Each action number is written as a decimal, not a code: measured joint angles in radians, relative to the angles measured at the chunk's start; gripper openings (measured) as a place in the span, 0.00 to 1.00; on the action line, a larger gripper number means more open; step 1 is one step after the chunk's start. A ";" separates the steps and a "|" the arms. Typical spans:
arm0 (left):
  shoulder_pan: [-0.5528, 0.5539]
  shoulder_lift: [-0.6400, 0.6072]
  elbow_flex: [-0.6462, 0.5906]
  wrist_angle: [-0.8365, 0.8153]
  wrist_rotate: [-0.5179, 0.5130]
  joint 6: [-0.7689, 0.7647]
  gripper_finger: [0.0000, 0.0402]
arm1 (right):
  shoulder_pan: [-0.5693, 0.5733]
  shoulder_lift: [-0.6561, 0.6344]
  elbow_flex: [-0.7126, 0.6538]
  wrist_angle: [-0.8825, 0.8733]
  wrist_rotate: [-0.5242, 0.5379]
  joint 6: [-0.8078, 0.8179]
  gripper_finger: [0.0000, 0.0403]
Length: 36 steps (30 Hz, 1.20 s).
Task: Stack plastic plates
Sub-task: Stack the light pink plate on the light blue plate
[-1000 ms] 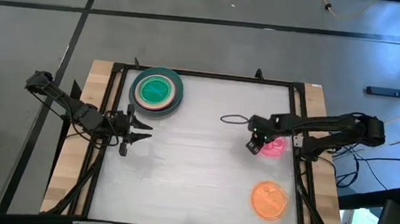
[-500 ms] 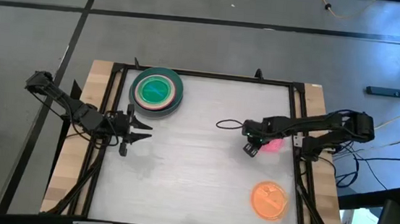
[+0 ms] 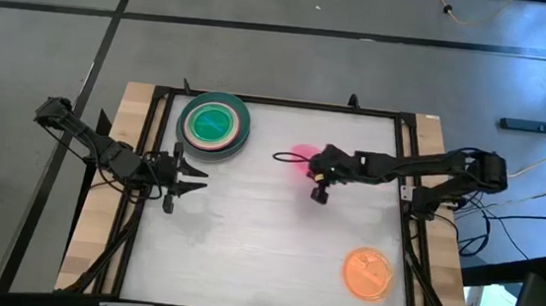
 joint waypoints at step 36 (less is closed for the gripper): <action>0.002 0.027 0.000 0.011 0.003 0.008 0.28 | -0.022 0.626 0.639 0.620 -0.078 -0.328 0.00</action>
